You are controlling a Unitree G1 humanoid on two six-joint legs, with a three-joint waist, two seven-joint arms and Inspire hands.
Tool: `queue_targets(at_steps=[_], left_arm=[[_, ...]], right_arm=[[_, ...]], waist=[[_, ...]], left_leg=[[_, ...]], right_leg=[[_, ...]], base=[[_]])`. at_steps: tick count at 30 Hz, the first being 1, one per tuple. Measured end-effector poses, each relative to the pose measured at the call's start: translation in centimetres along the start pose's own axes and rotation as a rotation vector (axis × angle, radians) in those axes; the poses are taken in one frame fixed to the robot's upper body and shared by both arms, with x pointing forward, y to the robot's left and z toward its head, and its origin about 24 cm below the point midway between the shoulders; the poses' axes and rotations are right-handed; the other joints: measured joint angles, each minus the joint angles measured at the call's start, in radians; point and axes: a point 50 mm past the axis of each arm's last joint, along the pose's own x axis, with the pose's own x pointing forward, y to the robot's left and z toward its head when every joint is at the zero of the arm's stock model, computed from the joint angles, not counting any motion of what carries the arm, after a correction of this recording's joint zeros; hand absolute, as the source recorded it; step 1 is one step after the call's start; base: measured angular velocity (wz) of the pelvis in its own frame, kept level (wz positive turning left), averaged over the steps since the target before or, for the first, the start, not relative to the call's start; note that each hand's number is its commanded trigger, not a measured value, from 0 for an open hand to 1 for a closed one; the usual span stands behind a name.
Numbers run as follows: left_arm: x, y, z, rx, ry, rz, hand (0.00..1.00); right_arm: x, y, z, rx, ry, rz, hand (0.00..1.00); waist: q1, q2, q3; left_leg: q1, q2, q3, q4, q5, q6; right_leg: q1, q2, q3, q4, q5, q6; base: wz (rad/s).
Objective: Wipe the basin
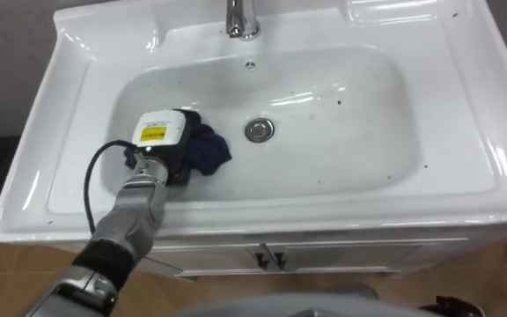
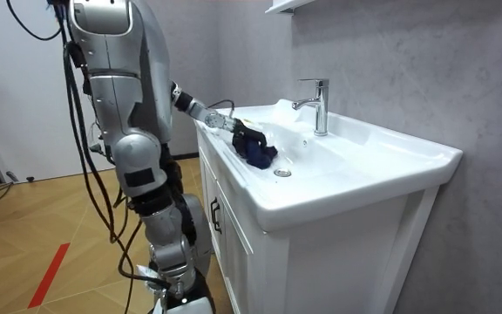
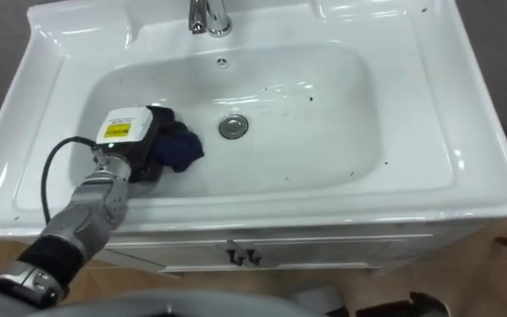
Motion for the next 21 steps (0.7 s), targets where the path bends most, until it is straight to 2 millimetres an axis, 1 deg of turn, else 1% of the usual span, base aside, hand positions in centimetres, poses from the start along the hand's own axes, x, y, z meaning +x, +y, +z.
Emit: queue_targets(at_steps=[2,3,4,5,7,8,9,10,13,15,17,18,20,21], left_arm=[[0.3,0.1,1.8,0.004,-0.047,-0.021,1.0],[0.3,0.2,2.2,0.001,-0.056,-0.027,1.0],[0.3,0.1,3.0,-0.007,-0.08,-0.036,1.0],[0.3,0.1,3.3,-0.012,-0.09,-0.039,1.0],[0.8,0.6,4.8,0.008,-0.138,-0.053,1.0],[0.9,0.8,5.1,0.006,-0.148,-0.058,1.0],[1.1,1.1,5.8,-0.002,-0.165,-0.07,1.0],[1.3,1.3,6.4,-0.009,-0.173,-0.077,1.0],[2.1,2.2,7.2,-0.017,-0.18,-0.082,1.0],[2.7,2.8,7.4,-0.027,-0.175,-0.09,1.0],[3.2,3.3,7.7,-0.053,-0.172,-0.095,1.0],[3.6,3.7,7.6,-0.061,-0.165,-0.093,1.0],[4.2,4.4,7.4,-0.056,-0.152,-0.092,1.0],[4.5,4.6,7.3,-0.048,-0.146,-0.094,1.0]], right_arm=[[0.0,0.1,0.2,-0.022,0.002,0.003,0.0],[0.0,0.1,0.3,-0.03,0.0,0.006,0.0],[0.0,0.1,0.5,-0.042,-0.006,0.013,0.0],[0.0,0.2,0.7,-0.046,-0.01,0.014,0.0],[0.0,0.2,1.4,-0.054,-0.019,0.014,0.0],[0.0,0.2,1.6,-0.053,-0.022,0.014,0.0],[0.0,0.2,2.0,-0.053,-0.027,0.014,0.0],[0.0,0.3,2.2,-0.054,-0.027,0.016,0.0],[0.0,0.4,3.2,-0.052,-0.04,0.023,0.0],[0.0,0.3,3.4,-0.053,-0.044,0.024,0.0],[0.0,0.3,3.7,-0.055,-0.046,0.023,0.0],[-0.1,0.3,4.0,-0.057,-0.049,0.025,0.0],[-0.1,0.4,4.2,-0.063,-0.047,0.033,0.0],[-0.1,0.4,4.1,-0.063,-0.042,0.033,0.0]], waist=[[-0.011,0.002,0.0011],[-0.013,0.002,0.0013],[-0.023,0.004,0.002],[-0.03,0.005,0.0028],[-0.044,0.017,0.0102],[-0.05,0.021,0.0122],[-0.057,0.029,0.0145],[-0.057,0.035,0.0143],[-0.062,0.039,0.0127],[-0.067,0.04,0.0128],[-0.071,0.041,0.0126],[-0.072,0.043,0.0135],[-0.084,0.044,0.0141],[-0.089,0.044,0.0142]], left_leg=[[0.005,0.0,0.002,-0.002,0.0,0.0],[0.006,-0.001,0.002,-0.002,0.0,0.0],[0.006,-0.001,0.002,-0.002,0.0,0.0],[0.006,-0.001,0.001,-0.002,0.0,0.0],[0.007,-0.002,0.001,-0.004,0.0,0.0],[0.007,-0.002,0.001,-0.004,0.0,0.0],[0.006,-0.003,0.003,-0.006,0.0,0.0],[0.003,-0.004,0.003,-0.005,0.0,0.0],[-0.018,-0.008,0.004,0.0,0.0,0.001],[-0.031,-0.011,0.006,-0.001,0.0,0.001],[-0.045,-0.013,0.017,0.001,-0.001,0.002],[-0.056,-0.013,0.032,0.002,-0.001,0.003],[-0.069,-0.014,0.04,0.003,-0.003,0.007],[-0.071,-0.013,0.052,0.003,-0.005,0.01]], right_leg=[[0.002,0.0,0.002,-0.001,0.0,0.0],[0.003,0.0,0.003,-0.001,0.0,0.0],[0.004,0.0,0.002,-0.003,0.0,0.0],[0.004,0.0,0.002,-0.002,0.0,0.0],[0.004,-0.001,0.004,-0.001,-0.001,0.002],[0.003,-0.002,0.004,-0.001,-0.001,0.002],[-0.002,-0.003,0.007,0.002,-0.002,0.004],[-0.009,-0.004,0.013,0.007,-0.003,0.004],[-0.055,-0.012,0.031,0.051,-0.014,0.007],[-0.073,-0.015,0.033,0.061,-0.017,0.009],[-0.096,-0.017,0.049,0.077,-0.019,0.013],[-0.12,-0.019,0.06,0.092,-0.02,0.015],[-0.142,-0.021,0.068,0.106,-0.021,0.016],[-0.148,-0.021,0.073,0.108,-0.02,0.018]], base=[[0.03],[-0.03],[0.0],[0.0],[0.0],[0.0],[-0.08],[-0.13],[-0.15],[-0.02],[-0.12],[-0.21],[-0.17],[-0.21]])
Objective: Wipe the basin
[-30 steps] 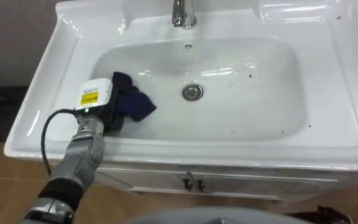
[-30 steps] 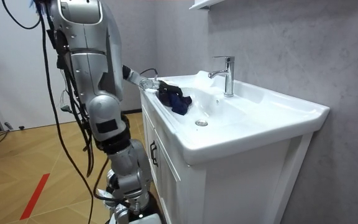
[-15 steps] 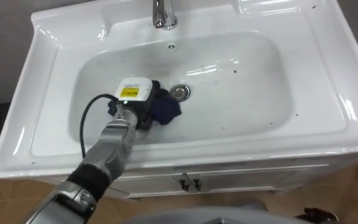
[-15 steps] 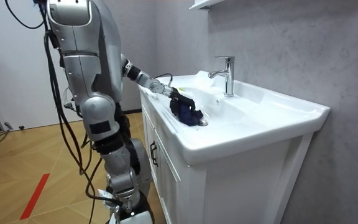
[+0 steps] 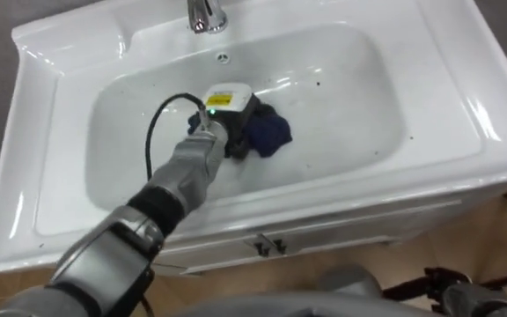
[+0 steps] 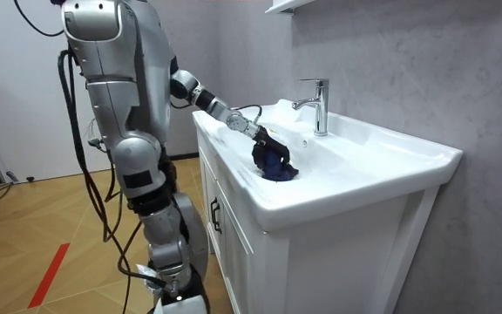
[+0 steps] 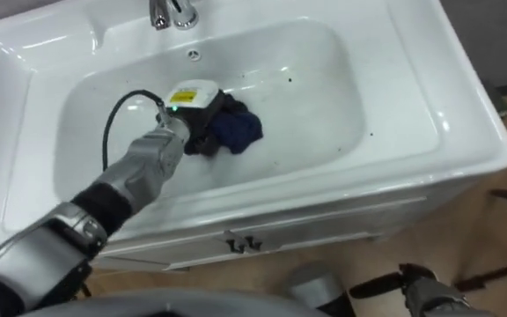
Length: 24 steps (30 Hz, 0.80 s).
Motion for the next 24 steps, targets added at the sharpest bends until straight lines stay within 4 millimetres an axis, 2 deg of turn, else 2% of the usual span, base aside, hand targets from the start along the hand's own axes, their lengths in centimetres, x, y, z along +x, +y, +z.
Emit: queue_targets(at_steps=[2,4,7,9,10,14,16,19,24], left_arm=[[0.4,0.6,-0.5,-0.018,0.023,0.0,1.0],[0.8,1.5,-0.7,-0.047,0.04,0.008,1.0],[1.2,2.9,-0.8,-0.09,0.051,0.045,1.0],[1.3,3.4,-0.6,-0.154,0.047,0.069,1.0],[1.3,3.7,-0.3,-0.192,0.032,0.08,1.0],[1.4,4.4,1.7,-0.294,-0.065,0.094,1.0],[1.4,4.6,3.6,-0.337,-0.136,0.093,1.0],[1.1,4.7,5.3,-0.349,-0.216,0.092,1.0],[0.9,5.1,6.0,-0.358,-0.268,0.115,1.0]], right_arm=[[0.0,0.0,0.0,0.002,0.009,0.003,0.0],[0.0,-0.1,0.0,0.019,0.007,0.01,0.0],[0.0,-0.2,-0.2,0.05,0.016,0.025,0.0],[0.0,-0.6,-0.5,0.069,0.027,0.029,0.0],[-0.1,-0.9,-0.7,0.075,0.036,0.028,0.0],[-0.1,-1.2,-0.5,0.071,0.04,0.032,0.0],[-0.1,-1.1,-0.2,0.062,0.026,0.034,0.0],[-0.1,-0.9,0.3,0.072,0.01,0.055,0.0],[-0.2,-0.1,2.4,0.073,-0.068,0.119,0.0]], waist=[[-0.003,-0.001,0.0011],[-0.012,-0.002,0.0015],[-0.027,-0.014,0.0093],[-0.027,-0.017,0.0116],[-0.03,-0.022,0.0142],[-0.054,-0.028,0.0152],[-0.06,-0.032,0.0176],[-0.065,-0.033,0.0183],[-0.064,-0.033,0.0191]], left_leg=[[-0.013,0.0,0.025,0.002,0.001,0.002],[-0.041,-0.002,0.036,0.011,0.005,0.01],[-0.077,-0.005,0.036,0.015,0.01,0.021],[-0.101,-0.005,0.035,0.021,0.013,0.028],[-0.116,-0.004,0.033,0.03,0.015,0.03],[-0.161,-0.004,0.028,0.062,0.012,0.036],[-0.171,-0.002,0.029,0.079,0.002,0.051],[-0.181,-0.003,0.03,0.087,-0.005,0.062],[-0.219,-0.001,0.027,0.109,-0.01,0.069]], right_leg=[[-0.034,0.0,0.03,0.023,-0.001,0.004],[-0.073,-0.007,0.035,0.048,-0.003,0.008],[-0.118,-0.013,0.039,0.073,-0.007,0.014],[-0.142,-0.015,0.039,0.078,-0.004,0.019],[-0.156,-0.021,0.035,0.086,-0.004,0.021],[-0.182,-0.028,0.025,0.088,0.003,0.029],[-0.182,-0.029,0.023,0.087,0.004,0.033],[-0.183,-0.033,0.015,0.083,0.006,0.039],[-0.208,-0.031,0.009,0.083,0.01,0.043]], base=[[-0.29],[-0.07],[0.04],[0.06],[0.11],[0.11],[0.0],[0.07],[0.06]])
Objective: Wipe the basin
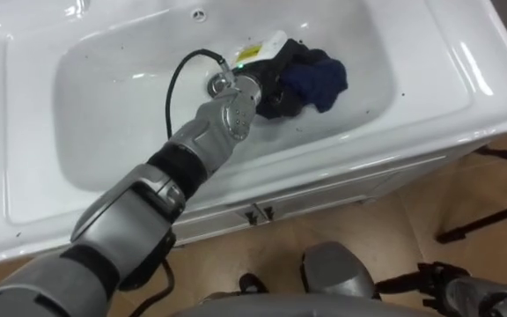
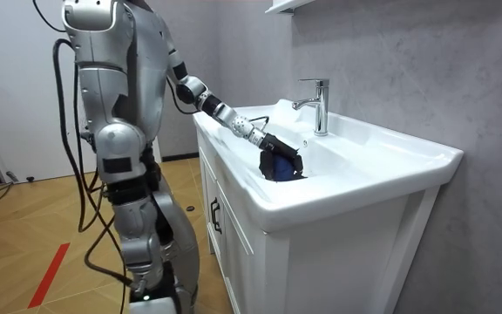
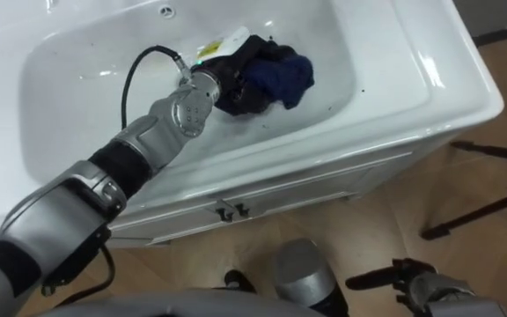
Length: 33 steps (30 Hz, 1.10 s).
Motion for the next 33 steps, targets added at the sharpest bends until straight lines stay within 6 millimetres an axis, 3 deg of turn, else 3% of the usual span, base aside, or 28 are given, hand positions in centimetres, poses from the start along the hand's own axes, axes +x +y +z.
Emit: queue_targets(at_steps=[7,8,9,11,18,20,25,33], left_arm=[[0.2,0.5,0.2,-0.075,-0.019,0.011,1.0],[0.3,0.7,0.2,-0.081,-0.022,0.015,1.0],[0.4,1.0,0.4,-0.086,-0.031,0.028,1.0],[0.4,1.4,0.3,-0.093,-0.039,0.049,1.0],[0.3,2.7,-0.7,-0.172,-0.031,0.144,1.0],[0.2,2.8,-1.2,-0.186,-0.016,0.175,1.0],[0.1,3.1,-2.0,-0.201,0.015,0.23,1.0],[0.3,4.4,-1.9,-0.087,-0.002,0.299,1.0]], right_arm=[[0.0,0.6,1.5,0.002,-0.053,0.023,0.0],[0.0,0.6,1.5,0.009,-0.055,0.024,0.0],[0.0,0.6,1.7,0.02,-0.066,0.023,0.0],[0.0,0.6,1.6,0.038,-0.069,0.023,0.0],[-0.1,-0.5,-0.5,0.072,-0.018,-0.027,0.0],[-0.1,-0.7,-1.8,0.056,0.018,-0.034,0.0],[-0.1,-0.7,-2.5,0.014,0.062,-0.026,0.0],[-0.1,-0.1,0.7,-0.036,-0.015,0.013,0.0]], waist=[[0.001,0.004,0.0044],[0.002,0.005,0.0072],[0.003,0.007,0.0161],[0.011,0.008,0.0171],[0.011,0.001,0.021],[0.009,-0.007,0.0237],[-0.014,-0.014,0.0265],[-0.011,-0.018,0.0269]], left_leg=[[-0.027,0.001,0.012,0.01,-0.006,0.008],[-0.03,0.001,0.014,0.01,-0.006,0.01],[-0.032,0.001,0.022,0.01,-0.009,0.013],[-0.037,0.001,0.04,0.008,-0.014,0.016],[-0.077,-0.002,0.098,0.036,-0.028,0.033],[-0.085,0.004,0.113,0.053,-0.039,0.037],[-0.12,0.027,0.118,0.111,-0.065,0.047],[-0.175,0.047,0.144,0.168,-0.085,0.063]], right_leg=[[-0.028,-0.001,0.004,0.009,0.001,0.003],[-0.033,-0.001,0.006,0.014,0.001,0.003],[-0.042,-0.001,0.011,0.023,0.001,0.004],[-0.068,-0.003,0.028,0.047,-0.004,0.006],[-0.159,-0.011,0.082,0.128,-0.016,0.016],[-0.171,-0.007,0.097,0.142,-0.016,0.019],[-0.189,0.002,0.1,0.146,-0.006,0.027],[-0.252,0.004,0.114,0.184,0.003,0.031]], base=[[0.01],[-0.08],[-0.16],[-0.21],[-0.19],[-0.22],[-0.1],[-0.1]])
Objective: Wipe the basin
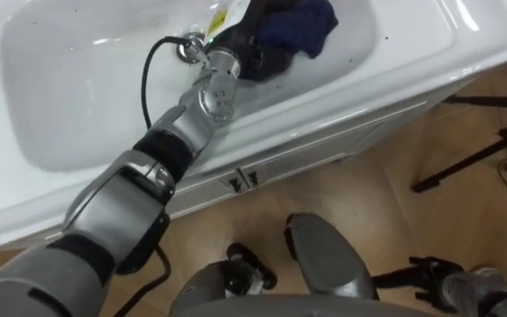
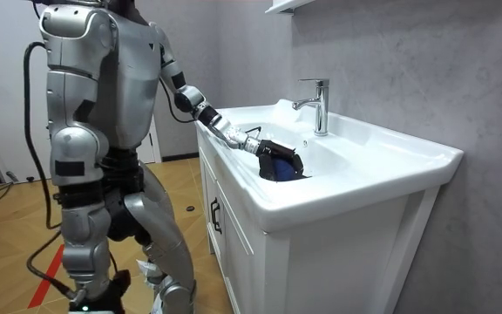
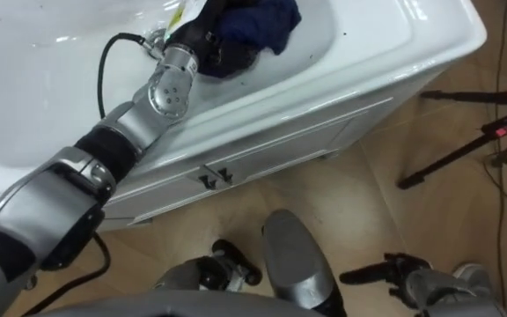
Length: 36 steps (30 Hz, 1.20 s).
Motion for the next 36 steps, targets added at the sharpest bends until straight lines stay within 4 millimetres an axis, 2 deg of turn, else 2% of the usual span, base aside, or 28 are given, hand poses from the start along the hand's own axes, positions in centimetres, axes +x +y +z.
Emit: queue_targets(at_steps=[4,6,9,14,16,18,20,24,26,28,29,30,32,36], left_arm=[[0.2,0.6,-0.5,0.13,-0.008,0.019,1.0],[0.4,1.0,-0.6,0.186,-0.009,0.03,1.0],[0.7,2.2,-1.1,0.254,0.005,0.058,1.0],[1.4,3.9,-1.8,0.371,0.046,0.084,1.0],[1.8,4.8,-1.8,0.451,0.059,0.093,1.0],[2.0,5.8,-2.3,0.516,0.085,0.099,1.0],[2.0,7.2,-3.0,0.559,0.131,0.117,1.0],[1.6,8.7,-4.6,0.588,0.198,0.133,1.0],[1.4,9.3,-5.2,0.601,0.225,0.136,1.0],[1.1,10.4,-6.0,0.617,0.253,0.146,1.0],[1.0,10.8,-6.3,0.622,0.262,0.149,1.0],[0.7,11.3,-6.8,0.63,0.284,0.15,1.0],[0.3,11.9,-7.6,0.635,0.315,0.152,1.0],[-0.1,12.4,-8.4,0.612,0.359,0.147,1.0]], right_arm=[[0.0,0.2,1.1,0.006,-0.04,0.011,0.0],[0.0,0.2,1.0,0.02,-0.038,0.013,0.0],[0.0,0.1,0.8,0.056,-0.027,0.013,0.0],[-0.1,-0.1,0.2,0.114,-0.013,0.012,0.0],[-0.1,-0.3,0.0,0.166,-0.005,0.019,0.0],[-0.1,-0.2,0.0,0.185,-0.005,0.037,0.0],[-0.2,-0.3,0.2,0.203,-0.016,0.051,0.0],[-0.2,-0.8,0.2,0.234,-0.025,0.04,0.0],[-0.3,-1.1,0.3,0.243,-0.031,0.034,0.0],[-0.3,-1.2,0.3,0.259,-0.033,0.035,0.0],[-0.3,-1.1,0.4,0.263,-0.037,0.036,0.0],[-0.3,-1.1,0.8,0.261,-0.051,0.04,0.0],[-0.3,-0.8,1.1,0.259,-0.063,0.047,0.0],[-0.3,-0.9,0.8,0.26,-0.056,0.042,0.0]], waist=[[0.0,0.006,-0.0024],[-0.001,0.008,-0.0039],[-0.002,0.015,-0.0071],[-0.012,0.026,-0.0013],[-0.014,0.036,0.0055],[-0.01,0.04,0.0072],[-0.017,0.038,0.0102],[-0.035,0.033,0.0135],[-0.031,0.031,0.0144],[-0.03,0.028,0.0119],[-0.029,0.027,0.0124],[-0.022,0.017,0.0172],[-0.023,0.015,0.0153],[-0.003,0.013,0.015]], left_leg=[[-0.005,0.019,0.006,0.031,-0.017,-0.007],[-0.013,0.027,0.007,0.041,-0.023,-0.013],[-0.027,0.041,0.024,0.052,-0.021,-0.007],[-0.02,0.044,0.053,0.053,-0.024,-0.012],[-0.023,0.046,0.063,0.052,-0.024,-0.012],[-0.025,0.049,0.079,0.053,-0.024,-0.011],[-0.038,0.052,0.088,0.068,-0.025,-0.012],[-0.05,0.067,0.091,0.081,-0.023,-0.017],[-0.054,0.076,0.093,0.09,-0.024,-0.02],[-0.057,0.08,0.105,0.094,-0.023,-0.022],[-0.057,0.081,0.109,0.094,-0.022,-0.023],[-0.055,0.081,0.112,0.095,-0.018,-0.029],[-0.055,0.086,0.112,0.103,-0.017,-0.033],[-0.066,0.116,0.107,0.131,-0.02,-0.045]], right_leg=[[-0.004,0.019,0.015,0.009,-0.001,-0.002],[-0.008,0.022,0.012,0.009,0.002,-0.007],[-0.028,0.031,0.021,0.013,0.01,-0.01],[-0.041,0.037,0.051,0.028,0.014,-0.009],[-0.052,0.041,0.062,0.028,0.021,-0.007],[-0.066,0.047,0.079,0.037,0.025,-0.006],[-0.089,0.052,0.093,0.059,0.024,-0.006],[-0.102,0.067,0.1,0.064,0.022,-0.011],[-0.108,0.073,0.099,0.067,0.026,-0.015],[-0.124,0.078,0.11,0.083,0.025,-0.019],[-0.126,0.081,0.114,0.085,0.026,-0.021],[-0.129,0.086,0.122,0.092,0.027,-0.023],[-0.131,0.09,0.122,0.102,0.025,-0.029],[-0.127,0.107,0.114,0.105,0.028,-0.048]], base=[[-0.14],[-0.08],[-0.12],[-0.16],[-0.17],[-0.24],[-0.2],[-0.09],[-0.16],[-0.13],[-0.21],[-0.17],[-0.09],[-0.04]])
